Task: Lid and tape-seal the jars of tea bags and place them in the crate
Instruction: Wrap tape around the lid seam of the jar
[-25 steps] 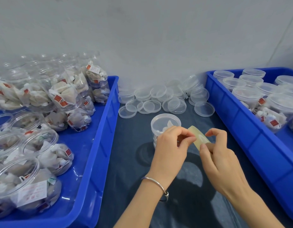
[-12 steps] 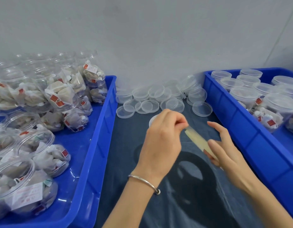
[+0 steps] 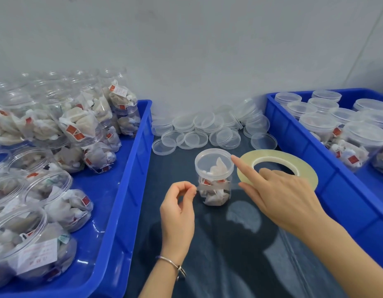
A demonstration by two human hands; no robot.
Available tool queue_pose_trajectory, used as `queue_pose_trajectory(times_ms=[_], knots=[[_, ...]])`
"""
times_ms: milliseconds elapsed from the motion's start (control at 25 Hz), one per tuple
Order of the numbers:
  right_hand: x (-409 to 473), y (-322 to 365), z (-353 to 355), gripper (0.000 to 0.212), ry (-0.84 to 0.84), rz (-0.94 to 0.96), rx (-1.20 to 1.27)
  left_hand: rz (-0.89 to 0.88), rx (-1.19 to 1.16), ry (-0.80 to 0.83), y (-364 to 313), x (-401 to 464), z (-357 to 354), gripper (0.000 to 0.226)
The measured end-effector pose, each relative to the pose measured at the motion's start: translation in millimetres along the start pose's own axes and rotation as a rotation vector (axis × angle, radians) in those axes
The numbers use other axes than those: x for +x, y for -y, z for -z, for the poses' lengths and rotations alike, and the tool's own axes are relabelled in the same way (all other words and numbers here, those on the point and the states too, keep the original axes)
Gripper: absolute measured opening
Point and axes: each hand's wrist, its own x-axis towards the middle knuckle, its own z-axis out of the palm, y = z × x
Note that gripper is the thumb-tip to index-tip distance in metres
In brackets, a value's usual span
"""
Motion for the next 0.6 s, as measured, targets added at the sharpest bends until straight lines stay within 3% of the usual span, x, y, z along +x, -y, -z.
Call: queue_pose_trajectory(times_ms=[440, 600], knots=[[10, -9, -22, 0.050, -0.043, 0.044, -0.006, -0.058, -0.079, 0.152, 17, 20, -8, 0.011], [15, -7, -24, 0.034, -0.051, 0.035, 0.026, -0.040, -0.099, 0.133, 18, 26, -13, 0.012]])
